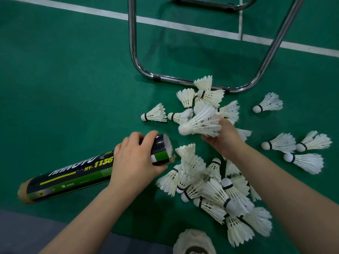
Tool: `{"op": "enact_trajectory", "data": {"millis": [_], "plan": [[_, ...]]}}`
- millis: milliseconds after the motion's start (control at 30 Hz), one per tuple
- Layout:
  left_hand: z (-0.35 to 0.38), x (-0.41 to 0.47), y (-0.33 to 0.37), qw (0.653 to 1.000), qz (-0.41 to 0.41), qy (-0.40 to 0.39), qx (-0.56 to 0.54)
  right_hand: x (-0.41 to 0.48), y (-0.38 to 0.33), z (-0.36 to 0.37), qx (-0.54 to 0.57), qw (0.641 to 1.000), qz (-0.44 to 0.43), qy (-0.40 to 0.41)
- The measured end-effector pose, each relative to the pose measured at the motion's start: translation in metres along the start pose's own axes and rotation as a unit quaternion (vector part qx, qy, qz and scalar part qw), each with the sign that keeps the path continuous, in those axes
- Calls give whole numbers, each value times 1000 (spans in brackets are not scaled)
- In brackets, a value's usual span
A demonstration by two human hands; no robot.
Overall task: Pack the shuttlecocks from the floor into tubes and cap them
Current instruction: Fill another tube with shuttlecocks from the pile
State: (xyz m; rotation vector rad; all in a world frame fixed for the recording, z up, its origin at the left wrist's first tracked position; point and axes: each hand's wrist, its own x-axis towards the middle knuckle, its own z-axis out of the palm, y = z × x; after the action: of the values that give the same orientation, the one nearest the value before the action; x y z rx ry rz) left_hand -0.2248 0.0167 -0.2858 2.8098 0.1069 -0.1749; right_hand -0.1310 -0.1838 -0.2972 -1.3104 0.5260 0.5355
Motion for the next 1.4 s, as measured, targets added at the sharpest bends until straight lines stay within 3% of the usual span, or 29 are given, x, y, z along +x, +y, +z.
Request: {"op": "enact_trajectory", "data": {"millis": [233,333,433,533,633,700,933,1000,1067,1133,1200,1267,1333,1400], "plan": [[1,1,-1,1000,3,21,-1,-22,27,32,-192,971,-41,-137],[1,0,0,1000,0,19,1,-26,44,49,-293,945,-108,-95],[-2,1,1,1000,-3,20,-2,-31,45,53,-304,915,-265,0],[-4,2,0,1000,-6,21,-2,-34,44,47,-271,897,-347,-41],[-2,3,-1,999,-4,33,-1,-36,50,49,-241,928,-212,-187],[3,0,-1,999,9,47,5,-38,47,49,-246,931,-126,-238],[18,-4,6,997,44,59,31,-45,34,55,-313,877,35,-361],[15,0,11,998,37,28,31,-45,32,60,-327,899,15,-290],[10,6,17,1000,17,3,9,-39,25,60,-282,950,-45,-123],[6,12,23,1000,4,4,-10,-27,20,49,-254,955,-155,1],[5,15,25,1000,-3,2,-16,-8,16,30,-382,887,-244,81],[6,14,25,1000,-3,2,-16,15,17,8,-550,775,-286,125],[8,13,25,1000,0,0,-12,33,23,-9,-673,681,-261,118],[10,14,25,1000,2,-3,-10,38,30,-15,-730,640,-222,88]]}}
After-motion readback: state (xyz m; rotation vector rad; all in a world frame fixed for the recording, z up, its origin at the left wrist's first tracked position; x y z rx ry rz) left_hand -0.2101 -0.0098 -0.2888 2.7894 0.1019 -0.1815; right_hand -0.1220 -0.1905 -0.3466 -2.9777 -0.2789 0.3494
